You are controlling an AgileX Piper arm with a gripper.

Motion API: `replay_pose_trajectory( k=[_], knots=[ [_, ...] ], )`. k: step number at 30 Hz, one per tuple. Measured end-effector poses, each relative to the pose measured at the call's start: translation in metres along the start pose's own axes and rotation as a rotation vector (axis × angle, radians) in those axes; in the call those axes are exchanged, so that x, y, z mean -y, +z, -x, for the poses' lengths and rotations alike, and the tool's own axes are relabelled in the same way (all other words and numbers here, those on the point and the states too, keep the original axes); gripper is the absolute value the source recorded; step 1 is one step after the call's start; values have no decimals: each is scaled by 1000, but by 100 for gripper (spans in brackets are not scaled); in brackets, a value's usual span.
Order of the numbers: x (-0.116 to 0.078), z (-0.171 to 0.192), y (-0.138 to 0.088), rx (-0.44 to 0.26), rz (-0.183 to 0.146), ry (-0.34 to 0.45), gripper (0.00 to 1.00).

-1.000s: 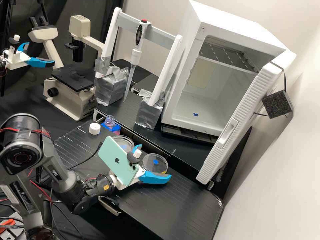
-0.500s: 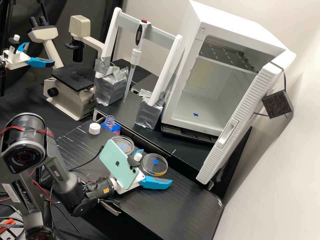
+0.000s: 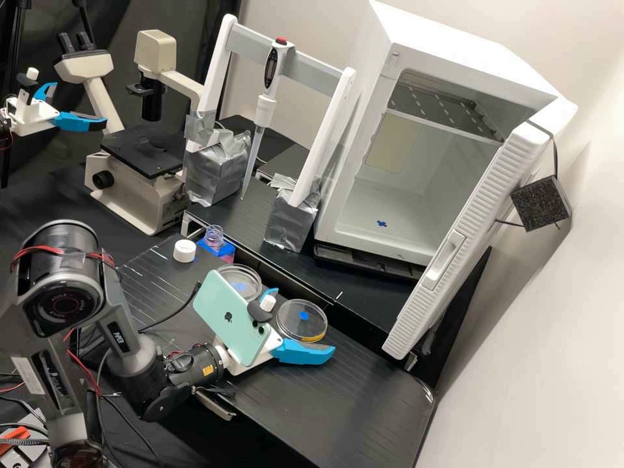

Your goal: Close the lid

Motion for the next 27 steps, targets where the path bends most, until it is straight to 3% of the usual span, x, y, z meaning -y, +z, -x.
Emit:
replay_pose_trajectory(
  k=[27],
  knots=[
    [0,-1,0,-9,0,2,0]
  ],
)
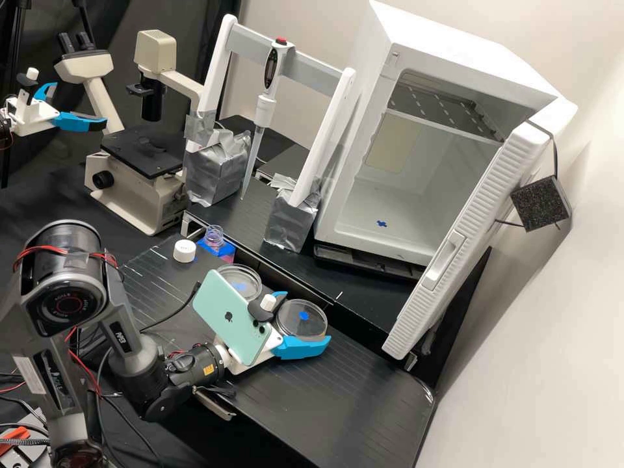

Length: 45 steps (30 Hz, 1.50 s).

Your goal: Close the lid

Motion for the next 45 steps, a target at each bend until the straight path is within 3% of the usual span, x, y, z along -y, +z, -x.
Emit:
replay_pose_trajectory(
  k=[19,24,29,33,40,45],
  knots=[
    [0,0,0,0,-3,-4,0],
    [-4,3,0,4,-24,-6,0],
    [-18,13,-7,-25,-78,39,0],
    [-28,25,-25,-119,-108,86,0],
    [-22,40,-59,-327,-74,34,0],
    [-12,42,-72,-420,-63,-47,0]
  ],
)
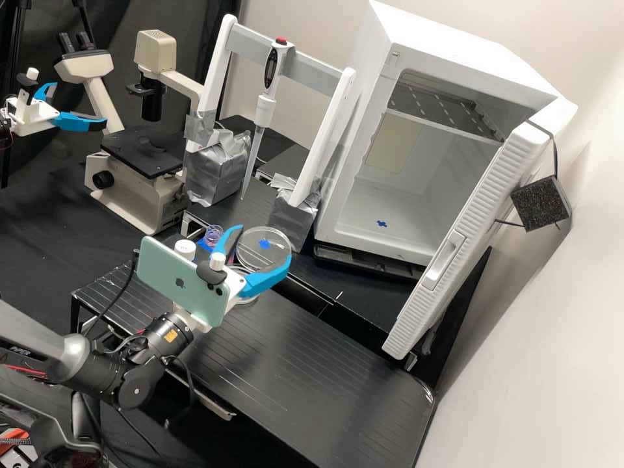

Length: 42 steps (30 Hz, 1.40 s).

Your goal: Close the lid

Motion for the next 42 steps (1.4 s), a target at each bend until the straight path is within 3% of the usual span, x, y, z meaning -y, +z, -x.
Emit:
replay_pose_trajectory(
  k=[5,12,17,23,42],
  knots=[
    [14,-4,-7,-45,30,-98,0],
    [27,-7,-7,-21,83,-175,0],
    [28,-9,5,42,87,-194,0],
    [26,-5,21,118,118,-232,0],
    [24,0,27,76,98,-274,0]
  ],
)
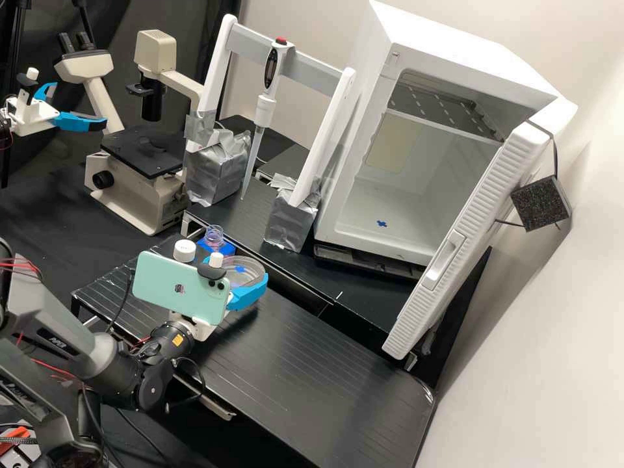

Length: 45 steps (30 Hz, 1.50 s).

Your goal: Close the lid

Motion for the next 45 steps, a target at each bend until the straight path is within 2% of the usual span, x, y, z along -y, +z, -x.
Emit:
replay_pose_trajectory(
  k=[7,11,12,19,22,28,35,38,40,42,43,45],
  knots=[
    [0,8,5,22,-38,-36,0],
    [-1,10,4,25,-44,-41,0],
    [-1,10,4,25,-43,-41,100],
    [1,9,8,35,-67,-54,100],
    [2,9,9,40,-62,-57,100],
    [-5,16,3,52,-34,-9,100],
    [-13,22,-18,7,77,75,100],
    [-16,23,-28,-39,94,120,100],
    [-17,23,-34,-73,93,148,100],
    [-18,23,-38,-101,76,170,100],
    [-19,22,-40,-119,61,181,100],
    [-18,18,-44,-157,2,191,100]
  ],
)
